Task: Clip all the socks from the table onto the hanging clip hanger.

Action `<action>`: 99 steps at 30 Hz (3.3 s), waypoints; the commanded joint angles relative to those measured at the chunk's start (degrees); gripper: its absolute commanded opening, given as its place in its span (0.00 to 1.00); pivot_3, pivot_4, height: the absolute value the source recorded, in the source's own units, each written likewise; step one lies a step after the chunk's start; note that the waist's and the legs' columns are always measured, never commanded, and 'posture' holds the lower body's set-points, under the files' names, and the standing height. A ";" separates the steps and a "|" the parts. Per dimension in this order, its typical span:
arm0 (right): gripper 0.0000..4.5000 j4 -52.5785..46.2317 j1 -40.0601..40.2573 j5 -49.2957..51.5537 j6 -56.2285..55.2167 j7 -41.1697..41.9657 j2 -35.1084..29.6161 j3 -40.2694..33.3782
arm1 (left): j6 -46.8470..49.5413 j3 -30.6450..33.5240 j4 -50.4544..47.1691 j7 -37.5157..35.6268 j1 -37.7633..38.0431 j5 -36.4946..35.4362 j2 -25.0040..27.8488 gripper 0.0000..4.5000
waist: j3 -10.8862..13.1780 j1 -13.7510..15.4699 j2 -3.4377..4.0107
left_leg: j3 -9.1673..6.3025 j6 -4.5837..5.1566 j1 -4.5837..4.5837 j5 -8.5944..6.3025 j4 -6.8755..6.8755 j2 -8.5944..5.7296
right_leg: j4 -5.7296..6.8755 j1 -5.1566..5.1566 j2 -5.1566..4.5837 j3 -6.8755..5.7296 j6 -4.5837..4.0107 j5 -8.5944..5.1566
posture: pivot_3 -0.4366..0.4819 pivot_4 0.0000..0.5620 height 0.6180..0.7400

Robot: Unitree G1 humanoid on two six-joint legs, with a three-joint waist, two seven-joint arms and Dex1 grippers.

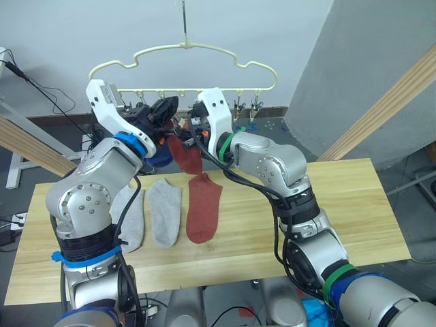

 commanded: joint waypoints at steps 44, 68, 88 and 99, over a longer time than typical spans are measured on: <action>0.39 -19.70 10.59 3.32 9.22 4.99 -7.67 4.69 | -3.29 -5.02 -15.02 -12.52 17.48 8.14 11.60 0.62 | -0.04 0.31 -0.03 | -0.05 0.00 -0.01 0.00 -0.08 0.02 | -0.01 -0.07 -0.05 0.06 0.00 0.00 | 0.32 0.59 1.00; 0.39 -45.27 28.48 20.91 10.20 18.69 -33.30 -11.92 | -15.75 -4.20 -19.57 -20.88 26.91 16.59 11.85 0.62 | -0.21 1.52 -0.14 | 0.04 0.00 0.00 0.01 0.02 -0.07 | 0.01 0.03 0.02 -0.01 -0.02 0.01 | 0.31 0.51 1.00; 0.39 -50.16 25.07 27.43 12.07 -5.01 -26.73 -12.09 | -12.96 5.11 -17.93 -37.89 26.97 -1.07 23.84 0.62 | -0.96 1.24 -0.12 | -0.04 -0.06 0.02 0.08 0.09 0.03 | 0.12 0.04 0.18 -0.09 -0.14 0.08 | 0.31 0.49 1.00; 0.39 -49.54 23.90 22.82 14.46 -15.70 -24.27 -9.07 | -4.52 6.58 -11.08 -43.01 16.36 -14.67 34.62 0.62 | -1.73 1.22 -0.21 | 0.01 -0.15 0.02 0.15 0.10 -0.03 | 0.08 0.06 0.14 -0.05 -0.13 0.09 | 0.29 0.47 1.00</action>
